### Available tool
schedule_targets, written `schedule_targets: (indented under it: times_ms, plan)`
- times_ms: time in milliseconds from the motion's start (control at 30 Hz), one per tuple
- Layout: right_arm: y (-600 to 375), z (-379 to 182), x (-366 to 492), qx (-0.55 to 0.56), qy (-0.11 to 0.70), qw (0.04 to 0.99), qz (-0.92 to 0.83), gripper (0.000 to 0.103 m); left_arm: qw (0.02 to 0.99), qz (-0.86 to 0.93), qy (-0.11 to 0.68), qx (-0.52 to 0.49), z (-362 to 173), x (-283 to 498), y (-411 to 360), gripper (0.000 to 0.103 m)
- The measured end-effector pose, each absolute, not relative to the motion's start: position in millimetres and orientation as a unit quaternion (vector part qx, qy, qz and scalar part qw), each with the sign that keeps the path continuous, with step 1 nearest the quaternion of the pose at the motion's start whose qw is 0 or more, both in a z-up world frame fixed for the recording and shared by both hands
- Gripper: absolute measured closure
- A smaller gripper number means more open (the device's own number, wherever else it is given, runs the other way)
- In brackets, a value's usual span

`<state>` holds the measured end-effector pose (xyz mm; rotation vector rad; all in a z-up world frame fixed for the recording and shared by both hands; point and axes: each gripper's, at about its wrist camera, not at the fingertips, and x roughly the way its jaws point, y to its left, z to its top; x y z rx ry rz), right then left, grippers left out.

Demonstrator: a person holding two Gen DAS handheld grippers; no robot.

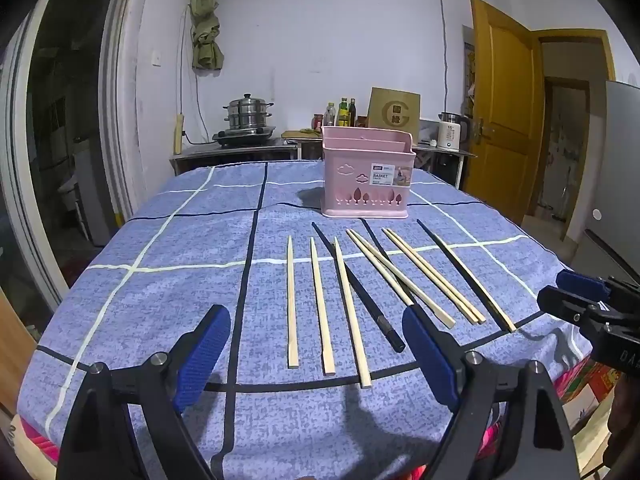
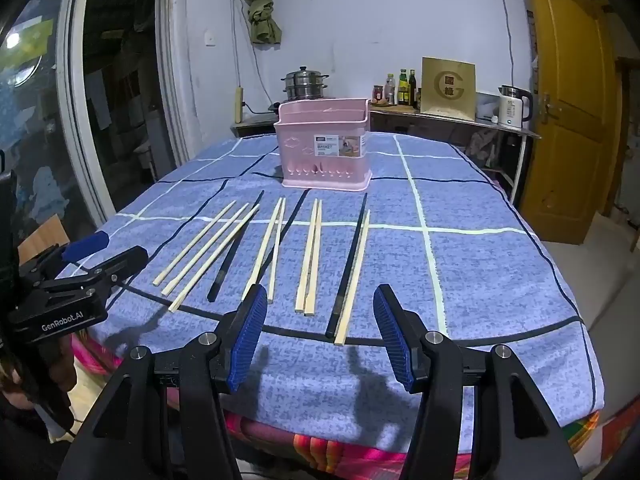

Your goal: Organize utensils

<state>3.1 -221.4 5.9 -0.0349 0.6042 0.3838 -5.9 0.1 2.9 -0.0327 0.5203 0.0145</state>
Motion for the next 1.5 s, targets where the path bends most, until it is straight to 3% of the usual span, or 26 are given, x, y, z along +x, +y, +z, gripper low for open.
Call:
schedule_targets:
  times_ms: [1500]
  plan:
    - [-221.2,12.9,1.0,-0.016,0.292,0.938,0.185,0.047,0.966,0.002,0.257,-0.014,4.6,-9.1,-6.8,0.015]
